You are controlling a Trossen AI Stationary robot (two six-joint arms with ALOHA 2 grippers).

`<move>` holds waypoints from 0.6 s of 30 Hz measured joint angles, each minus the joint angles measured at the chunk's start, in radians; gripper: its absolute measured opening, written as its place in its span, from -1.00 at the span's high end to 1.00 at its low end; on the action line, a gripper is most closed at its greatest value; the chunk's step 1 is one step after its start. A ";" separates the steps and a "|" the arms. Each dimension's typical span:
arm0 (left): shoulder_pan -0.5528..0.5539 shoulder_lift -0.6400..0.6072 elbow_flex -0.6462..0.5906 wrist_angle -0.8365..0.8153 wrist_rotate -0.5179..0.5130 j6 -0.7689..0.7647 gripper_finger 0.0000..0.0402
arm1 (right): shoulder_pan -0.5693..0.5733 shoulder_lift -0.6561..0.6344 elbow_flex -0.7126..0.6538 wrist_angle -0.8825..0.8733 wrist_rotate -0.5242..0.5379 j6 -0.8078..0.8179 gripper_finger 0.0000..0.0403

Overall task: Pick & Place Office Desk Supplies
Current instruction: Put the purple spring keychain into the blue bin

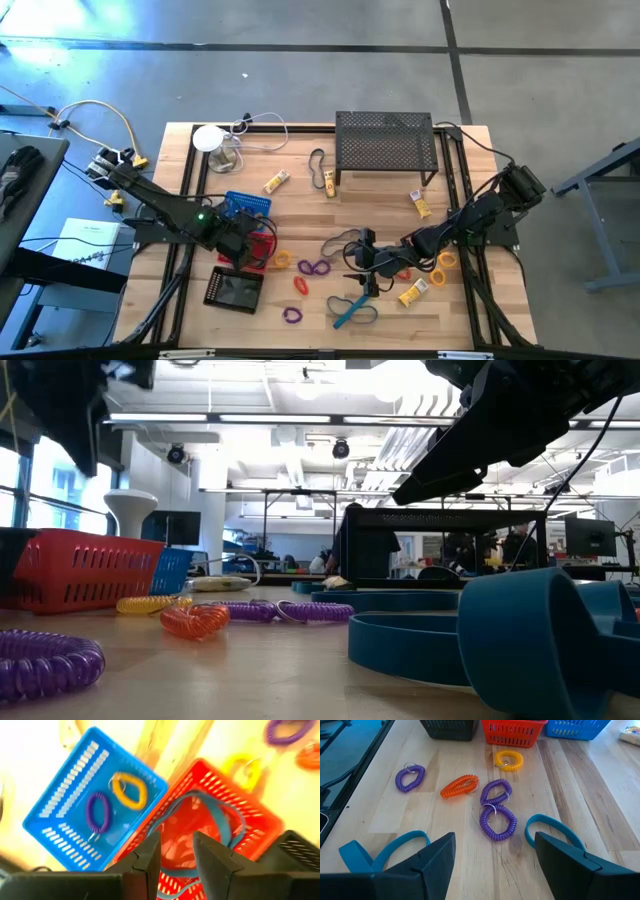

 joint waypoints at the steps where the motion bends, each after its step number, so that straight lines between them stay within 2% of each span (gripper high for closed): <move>1: -0.003 0.000 0.011 0.000 -0.010 0.012 0.47 | 0.000 0.000 0.000 -0.004 0.000 0.000 -0.29; 4: -0.012 0.000 0.035 -0.004 -0.062 0.059 0.47 | 0.000 0.000 0.000 -0.031 -0.001 0.009 -0.29; 7: -0.019 0.000 0.042 0.033 -0.136 0.169 0.47 | 0.000 0.000 0.000 -0.056 -0.001 0.031 -0.29; 11: -0.016 0.000 0.042 0.204 -0.226 0.339 0.47 | 0.002 0.000 0.000 -0.057 -0.001 0.038 -0.29; 18: -0.004 0.000 0.009 0.500 -0.219 0.599 0.47 | 0.028 0.000 0.000 -0.057 0.002 0.057 -0.29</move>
